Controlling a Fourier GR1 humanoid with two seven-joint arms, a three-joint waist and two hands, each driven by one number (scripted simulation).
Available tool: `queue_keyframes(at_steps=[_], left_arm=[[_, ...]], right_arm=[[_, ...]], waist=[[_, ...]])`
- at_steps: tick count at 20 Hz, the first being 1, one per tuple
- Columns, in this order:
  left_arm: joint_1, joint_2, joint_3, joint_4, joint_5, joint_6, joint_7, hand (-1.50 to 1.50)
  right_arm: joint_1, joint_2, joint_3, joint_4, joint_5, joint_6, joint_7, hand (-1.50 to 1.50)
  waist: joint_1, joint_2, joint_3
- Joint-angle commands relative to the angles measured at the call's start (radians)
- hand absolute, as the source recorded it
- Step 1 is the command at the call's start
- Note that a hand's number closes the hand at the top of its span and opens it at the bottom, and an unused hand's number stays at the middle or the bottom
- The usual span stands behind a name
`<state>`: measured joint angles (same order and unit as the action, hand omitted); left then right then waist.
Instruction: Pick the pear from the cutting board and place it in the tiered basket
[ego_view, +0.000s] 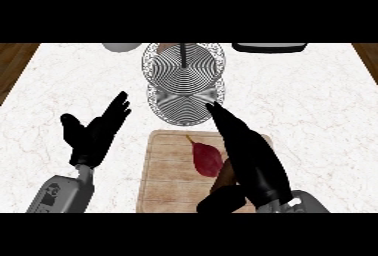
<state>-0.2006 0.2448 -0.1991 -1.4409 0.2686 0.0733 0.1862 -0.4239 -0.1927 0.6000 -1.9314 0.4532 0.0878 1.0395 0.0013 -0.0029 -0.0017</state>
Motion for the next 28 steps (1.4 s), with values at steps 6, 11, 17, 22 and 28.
queue_keyframes(at_steps=[6,11,17,22,28], left_arm=[[0.077,-0.015,0.003,-0.041,-0.027,-0.021,-0.014,0.0],[-0.019,-0.035,0.039,0.003,-0.03,-0.033,0.013,0.0],[0.031,-0.04,0.038,-0.067,-0.053,-0.039,0.053,0.0],[0.033,-0.045,0.067,-0.138,-0.053,-0.035,0.111,0.0],[0.067,-0.059,0.104,-0.097,-0.08,-0.098,0.054,0.0]], right_arm=[[-0.007,0.146,0.074,0.115,0.101,0.074,0.151,-1.5],[0.039,0.162,0.049,0.19,0.126,0.075,0.079,-1.5],[0.106,0.157,0.046,0.198,0.224,0.072,0.044,-1.5],[0.13,0.185,0.016,0.246,0.3,0.036,-0.025,-1.5],[0.225,0.191,0.018,0.239,0.354,0.025,-0.096,-1.5]], waist=[[0.003,0.001,0.001],[-0.001,0.003,0.001],[0.001,0.002,0.002],[0.002,0.002,0.002],[0.0,0.002,0.002]])
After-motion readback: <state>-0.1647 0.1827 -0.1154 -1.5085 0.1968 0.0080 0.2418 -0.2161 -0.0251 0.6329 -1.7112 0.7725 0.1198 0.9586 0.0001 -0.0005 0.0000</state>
